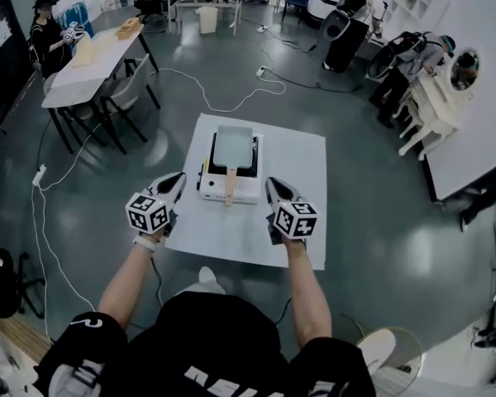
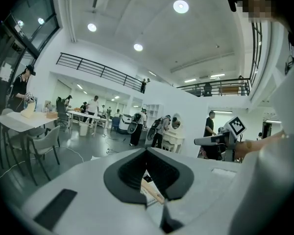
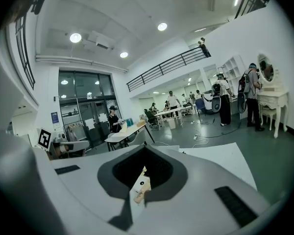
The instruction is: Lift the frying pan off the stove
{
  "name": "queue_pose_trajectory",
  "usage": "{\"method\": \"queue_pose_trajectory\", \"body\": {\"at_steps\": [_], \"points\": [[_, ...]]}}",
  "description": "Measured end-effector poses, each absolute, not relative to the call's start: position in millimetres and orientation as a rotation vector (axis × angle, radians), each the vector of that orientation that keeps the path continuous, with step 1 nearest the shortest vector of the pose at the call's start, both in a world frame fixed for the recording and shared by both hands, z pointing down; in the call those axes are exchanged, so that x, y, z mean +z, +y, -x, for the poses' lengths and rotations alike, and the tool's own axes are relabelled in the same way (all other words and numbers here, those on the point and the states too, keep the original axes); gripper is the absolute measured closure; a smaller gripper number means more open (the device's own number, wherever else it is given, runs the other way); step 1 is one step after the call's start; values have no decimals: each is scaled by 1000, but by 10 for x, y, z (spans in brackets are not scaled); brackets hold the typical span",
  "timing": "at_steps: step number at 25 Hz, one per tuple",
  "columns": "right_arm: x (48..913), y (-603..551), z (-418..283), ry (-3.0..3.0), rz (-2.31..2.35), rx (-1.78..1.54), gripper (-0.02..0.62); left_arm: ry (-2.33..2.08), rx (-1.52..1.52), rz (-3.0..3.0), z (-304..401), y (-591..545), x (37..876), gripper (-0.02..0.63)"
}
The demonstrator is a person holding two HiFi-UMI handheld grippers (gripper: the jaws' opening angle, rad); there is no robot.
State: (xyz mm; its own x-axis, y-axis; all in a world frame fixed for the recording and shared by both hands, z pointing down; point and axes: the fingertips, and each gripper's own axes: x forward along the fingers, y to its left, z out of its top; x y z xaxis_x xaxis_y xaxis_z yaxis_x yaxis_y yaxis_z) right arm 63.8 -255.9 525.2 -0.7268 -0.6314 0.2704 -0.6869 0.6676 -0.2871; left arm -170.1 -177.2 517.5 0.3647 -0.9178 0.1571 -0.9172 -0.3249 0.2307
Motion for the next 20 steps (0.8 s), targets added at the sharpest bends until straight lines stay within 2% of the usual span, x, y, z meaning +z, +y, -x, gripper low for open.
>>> {"method": "queue_pose_trajectory", "body": {"at_steps": [9, 20], "points": [[5374, -2827, -202, -2708, -1139, 600, 600, -1565, 3, -2373, 2163, -2140, 5282, 607], [5484, -2983, -102, -2716, -1126, 617, 600, -1548, -2, -2372, 2156, -2289, 5414, 607]]}}
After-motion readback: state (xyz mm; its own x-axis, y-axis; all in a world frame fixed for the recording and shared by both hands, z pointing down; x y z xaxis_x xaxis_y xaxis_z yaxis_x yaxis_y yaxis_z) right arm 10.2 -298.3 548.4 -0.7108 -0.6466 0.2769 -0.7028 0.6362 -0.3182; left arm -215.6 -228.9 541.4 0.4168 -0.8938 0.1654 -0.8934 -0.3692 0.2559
